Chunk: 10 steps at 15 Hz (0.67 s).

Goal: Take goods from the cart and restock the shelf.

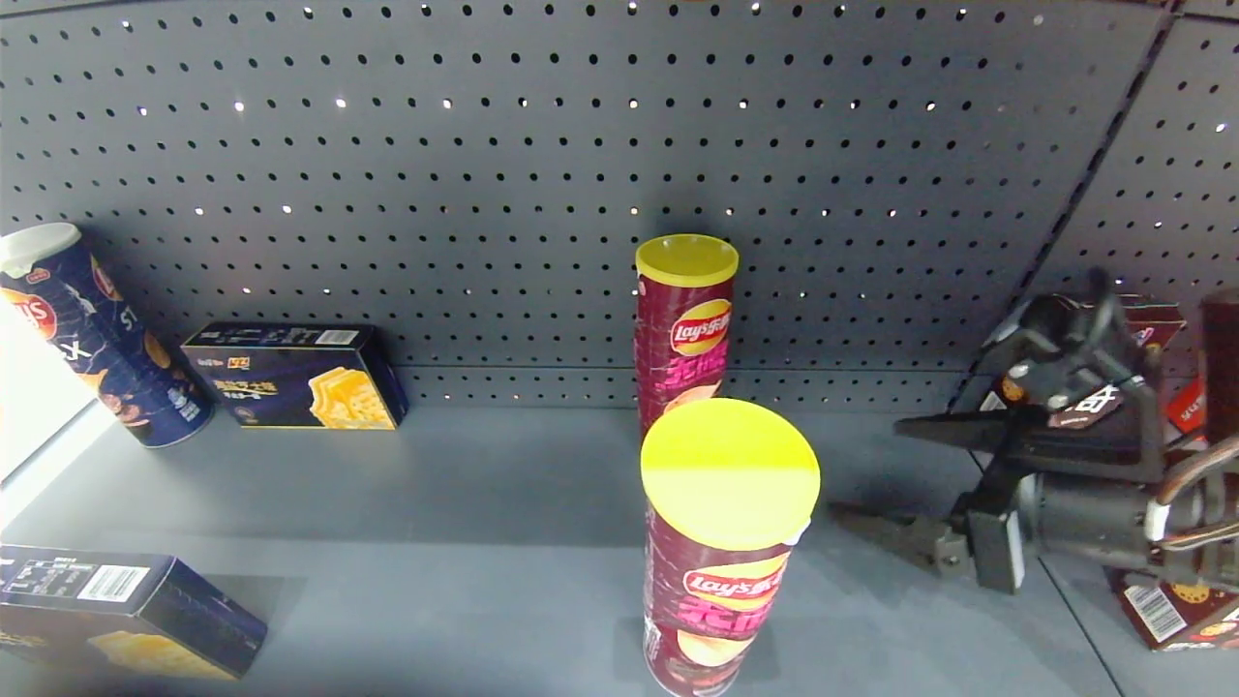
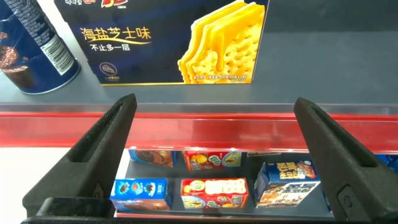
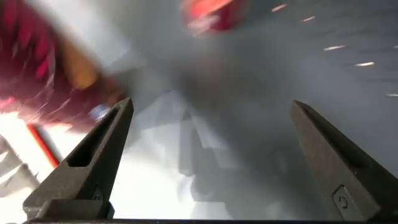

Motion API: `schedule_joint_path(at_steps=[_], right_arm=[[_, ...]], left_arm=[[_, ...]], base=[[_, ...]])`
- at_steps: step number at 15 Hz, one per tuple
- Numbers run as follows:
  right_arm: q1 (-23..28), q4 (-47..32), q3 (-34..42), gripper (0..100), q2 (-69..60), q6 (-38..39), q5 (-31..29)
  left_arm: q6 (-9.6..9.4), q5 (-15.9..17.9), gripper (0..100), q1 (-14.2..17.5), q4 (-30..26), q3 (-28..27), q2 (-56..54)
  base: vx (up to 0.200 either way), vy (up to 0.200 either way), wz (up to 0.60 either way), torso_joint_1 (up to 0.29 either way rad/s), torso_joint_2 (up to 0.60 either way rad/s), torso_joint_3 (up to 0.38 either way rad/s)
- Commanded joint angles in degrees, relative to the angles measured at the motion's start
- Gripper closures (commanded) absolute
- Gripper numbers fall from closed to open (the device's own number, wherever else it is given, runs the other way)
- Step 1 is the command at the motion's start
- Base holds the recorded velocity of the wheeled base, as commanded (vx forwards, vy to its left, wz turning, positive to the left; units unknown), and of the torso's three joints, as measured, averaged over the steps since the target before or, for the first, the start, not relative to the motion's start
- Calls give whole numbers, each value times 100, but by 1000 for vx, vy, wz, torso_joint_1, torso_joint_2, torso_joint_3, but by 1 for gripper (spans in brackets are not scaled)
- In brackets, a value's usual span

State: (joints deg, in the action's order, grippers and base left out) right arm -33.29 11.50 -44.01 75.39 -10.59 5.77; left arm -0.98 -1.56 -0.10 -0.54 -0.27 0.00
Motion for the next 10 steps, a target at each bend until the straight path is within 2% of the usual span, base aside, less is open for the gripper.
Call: schedule_joint_path(at_steps=[1, 3, 7, 8, 10], right_arm=[[956, 19, -64, 0, -1167, -4, -14], [1791, 37, 68, 0, -2002, 5, -40], [2327, 63, 639, 0, -3232, 5, -322], [2740, 46, 1043, 0, -3882, 5, -322], [3101, 19, 1571, 0, -4621, 13, -366]], left_arm=[[1, -2, 0, -8, 1, 0, 35], [1, -2, 0, -17, 1, 0, 97], [1, -2, 0, -69, 1, 0, 229], [1, -2, 0, -78, 1, 0, 264], [1, -2, 0, -78, 1, 0, 264]], base=[[0, 0, 0, 0, 0, 0], [0, 0, 0, 0, 0, 0], [0, 0, 0, 0, 0, 0], [0, 0, 0, 0, 0, 0], [0, 0, 0, 0, 0, 0]])
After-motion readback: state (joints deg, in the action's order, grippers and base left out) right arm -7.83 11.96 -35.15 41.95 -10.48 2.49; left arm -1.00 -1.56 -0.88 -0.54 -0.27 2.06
